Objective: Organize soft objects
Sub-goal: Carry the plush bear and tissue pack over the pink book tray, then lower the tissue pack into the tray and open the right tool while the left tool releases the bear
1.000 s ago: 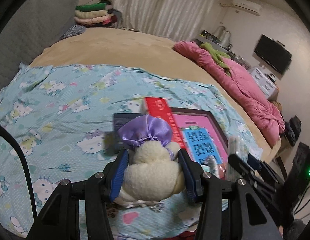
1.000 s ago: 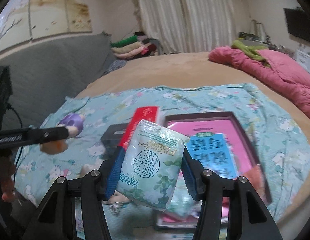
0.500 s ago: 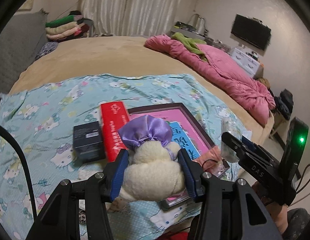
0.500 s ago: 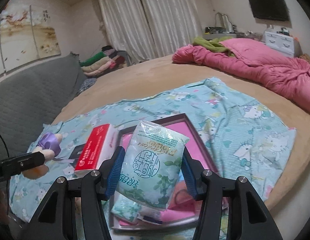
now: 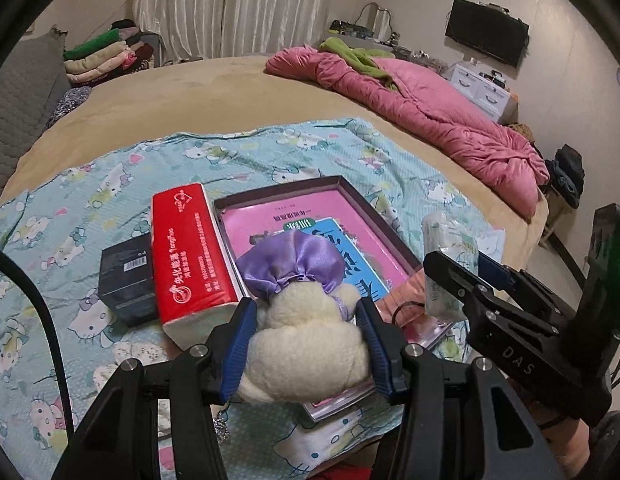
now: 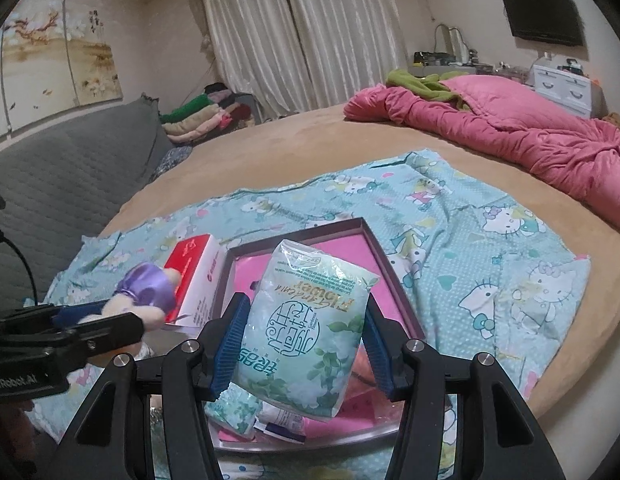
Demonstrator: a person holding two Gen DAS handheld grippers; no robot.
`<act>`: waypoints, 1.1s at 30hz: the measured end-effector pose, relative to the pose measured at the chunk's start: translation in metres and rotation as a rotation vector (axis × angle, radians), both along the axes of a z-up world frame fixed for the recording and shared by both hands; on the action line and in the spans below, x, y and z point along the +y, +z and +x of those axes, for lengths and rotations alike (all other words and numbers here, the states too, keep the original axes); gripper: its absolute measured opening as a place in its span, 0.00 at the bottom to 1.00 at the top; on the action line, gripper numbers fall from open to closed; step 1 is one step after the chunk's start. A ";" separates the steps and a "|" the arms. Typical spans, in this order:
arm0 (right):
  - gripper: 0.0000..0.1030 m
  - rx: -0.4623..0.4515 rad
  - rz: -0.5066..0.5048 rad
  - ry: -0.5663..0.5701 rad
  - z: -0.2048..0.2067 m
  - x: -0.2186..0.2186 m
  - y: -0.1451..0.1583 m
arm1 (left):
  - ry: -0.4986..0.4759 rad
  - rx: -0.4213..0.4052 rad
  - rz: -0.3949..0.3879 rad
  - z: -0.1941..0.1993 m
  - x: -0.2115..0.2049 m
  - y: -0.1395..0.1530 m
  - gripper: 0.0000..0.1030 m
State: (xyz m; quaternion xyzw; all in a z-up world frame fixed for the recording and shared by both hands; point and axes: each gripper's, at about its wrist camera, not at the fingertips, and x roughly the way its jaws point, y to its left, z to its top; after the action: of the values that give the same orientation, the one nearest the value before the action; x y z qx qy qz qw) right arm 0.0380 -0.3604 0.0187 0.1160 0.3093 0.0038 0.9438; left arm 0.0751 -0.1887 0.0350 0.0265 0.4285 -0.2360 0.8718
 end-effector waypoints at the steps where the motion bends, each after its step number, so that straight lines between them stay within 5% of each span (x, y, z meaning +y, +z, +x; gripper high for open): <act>1: 0.55 0.004 -0.002 0.002 0.000 0.000 -0.003 | -0.004 0.007 0.002 0.001 -0.002 -0.004 0.50; 33: 0.55 0.184 0.068 0.052 0.021 -0.004 -0.058 | -0.134 0.147 0.140 0.001 -0.042 -0.071 0.50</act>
State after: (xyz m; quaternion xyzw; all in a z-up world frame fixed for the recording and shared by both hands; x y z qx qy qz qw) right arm 0.0595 -0.3642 -0.0392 0.1398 0.3974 0.0282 0.9065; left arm 0.0761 -0.2303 -0.0362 0.0987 0.5040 -0.2646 0.8162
